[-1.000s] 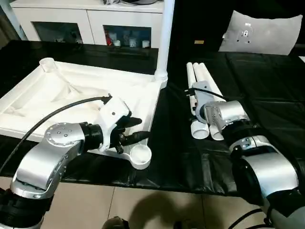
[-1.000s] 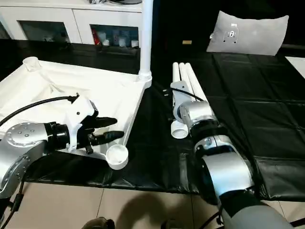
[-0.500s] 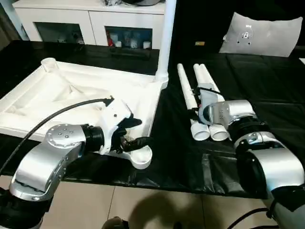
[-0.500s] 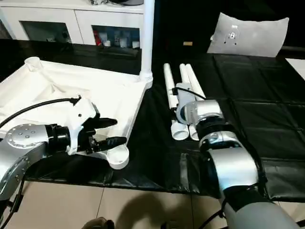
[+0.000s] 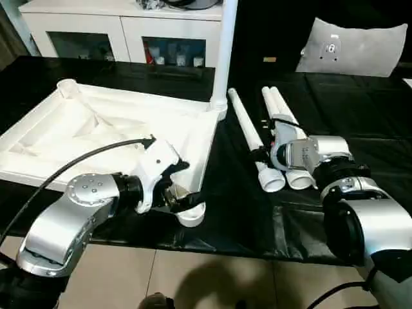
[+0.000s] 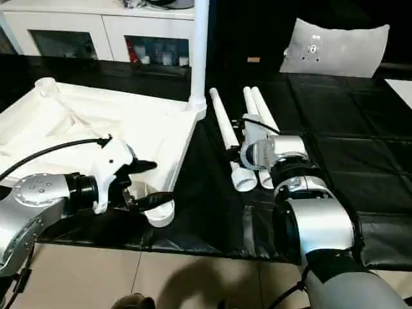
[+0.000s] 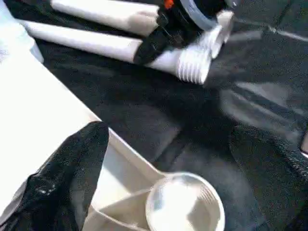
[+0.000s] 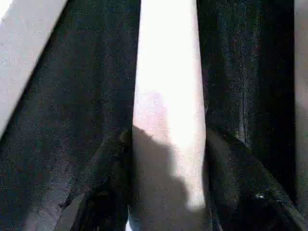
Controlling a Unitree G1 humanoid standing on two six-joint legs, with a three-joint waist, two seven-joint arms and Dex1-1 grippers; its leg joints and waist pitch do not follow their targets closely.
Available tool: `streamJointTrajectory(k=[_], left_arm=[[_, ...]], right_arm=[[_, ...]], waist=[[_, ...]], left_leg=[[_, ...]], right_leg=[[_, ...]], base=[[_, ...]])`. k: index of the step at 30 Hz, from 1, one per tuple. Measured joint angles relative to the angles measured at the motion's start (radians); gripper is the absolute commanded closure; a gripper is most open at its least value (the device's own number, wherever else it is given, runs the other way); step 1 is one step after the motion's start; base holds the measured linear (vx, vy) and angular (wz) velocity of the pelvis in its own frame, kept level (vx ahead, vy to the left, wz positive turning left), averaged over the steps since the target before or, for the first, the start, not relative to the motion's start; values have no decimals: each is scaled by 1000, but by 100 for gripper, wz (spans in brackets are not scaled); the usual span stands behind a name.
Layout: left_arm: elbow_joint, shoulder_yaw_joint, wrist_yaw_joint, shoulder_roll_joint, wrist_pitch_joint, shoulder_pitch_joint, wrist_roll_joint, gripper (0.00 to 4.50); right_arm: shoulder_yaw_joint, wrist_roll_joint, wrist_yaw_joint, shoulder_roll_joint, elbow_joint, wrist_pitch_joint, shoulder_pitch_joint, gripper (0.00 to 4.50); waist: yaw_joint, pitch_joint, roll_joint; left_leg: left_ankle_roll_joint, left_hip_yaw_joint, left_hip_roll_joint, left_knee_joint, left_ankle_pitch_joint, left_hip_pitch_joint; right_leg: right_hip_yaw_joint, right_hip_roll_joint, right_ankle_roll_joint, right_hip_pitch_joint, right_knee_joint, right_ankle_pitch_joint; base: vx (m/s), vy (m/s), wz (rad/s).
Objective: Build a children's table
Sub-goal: Pick table leg
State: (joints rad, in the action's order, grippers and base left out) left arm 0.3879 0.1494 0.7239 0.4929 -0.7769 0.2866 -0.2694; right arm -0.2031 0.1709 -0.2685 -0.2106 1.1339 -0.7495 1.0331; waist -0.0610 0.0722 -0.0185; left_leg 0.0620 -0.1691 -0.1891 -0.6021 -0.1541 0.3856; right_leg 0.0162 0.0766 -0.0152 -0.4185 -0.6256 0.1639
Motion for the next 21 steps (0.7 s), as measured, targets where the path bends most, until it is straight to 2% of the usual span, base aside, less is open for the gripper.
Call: streamJointTrajectory(k=[3, 5, 7, 8, 11, 13, 14, 17, 21], left_arm=[[-54, -27, -56, -47, 32, 21, 11, 0], [-82, -55, -95, -81, 60, 52, 11, 0], [-92, -79, -116, -106, 69, 78, 7, 0], [-97, -103, -133, -146, 72, 97, -9, 0], [-103, -130, -161, -188, 76, 124, -39, 0], [-117, -155, -181, -235, 73, 145, -69, 0], [-128, -170, -192, -267, 62, 168, -99, 0], [-146, -216, -215, -325, 49, 225, -171, 0], [-166, -264, -244, -387, 10, 282, -240, 0]], right_arm=[[-60, 63, -25, -3, -93, 10, -26, 262], [-87, 106, -71, -4, -216, 54, -62, 263], [-118, 143, -91, -8, -292, 54, -71, 263], [-158, 186, -102, -7, -361, 47, -97, 263], [-209, 256, -127, 3, -440, 39, -138, 263], [-249, 307, -165, 13, -496, 38, -193, 263], [-271, 361, -211, 22, -570, 31, -250, 263], [-294, 515, -354, 69, -738, -22, -359, 263], [-298, 630, -456, 64, -885, -96, -384, 264]], waist=[[-1, 1, -3], [-4, 1, -3], [-4, 0, -4], [-8, 0, -3], [-14, -1, -4], [-21, -1, -4], [-27, -1, -4], [-31, -1, -5], [-30, -1, -4]], left_leg=[[0, 0, 0, 0, 0, 2], [0, 0, 0, 0, 0, 2], [0, 0, 0, 0, 0, 1], [0, 0, 0, 0, 0, 1], [0, -1, 0, 0, 0, 2], [0, -2, 0, 0, 0, 3], [0, -2, 0, 1, 0, 4], [-1, -2, -1, 1, 0, 4], [-1, -2, -1, 1, 0, 3]], right_leg=[[0, 0, 1, -1, 0, -1], [0, 0, 1, -1, -1, -1], [0, 0, 2, -1, 0, -1], [1, 0, 3, 0, 0, -2], [0, 0, 4, 0, 2, -3], [0, 0, 4, -1, 3, -3], [1, 0, 4, -1, 3, -3], [1, 0, 4, -2, 4, -3], [1, 0, 1, 0, 4, -1]], base=[[0, 0, 0], [0, 0, 0], [0, 0, 0], [0, 0, 0], [0, 0, 0], [0, 0, 0], [0, 0, 0], [0, 0, 0], [0, 0, 0]])
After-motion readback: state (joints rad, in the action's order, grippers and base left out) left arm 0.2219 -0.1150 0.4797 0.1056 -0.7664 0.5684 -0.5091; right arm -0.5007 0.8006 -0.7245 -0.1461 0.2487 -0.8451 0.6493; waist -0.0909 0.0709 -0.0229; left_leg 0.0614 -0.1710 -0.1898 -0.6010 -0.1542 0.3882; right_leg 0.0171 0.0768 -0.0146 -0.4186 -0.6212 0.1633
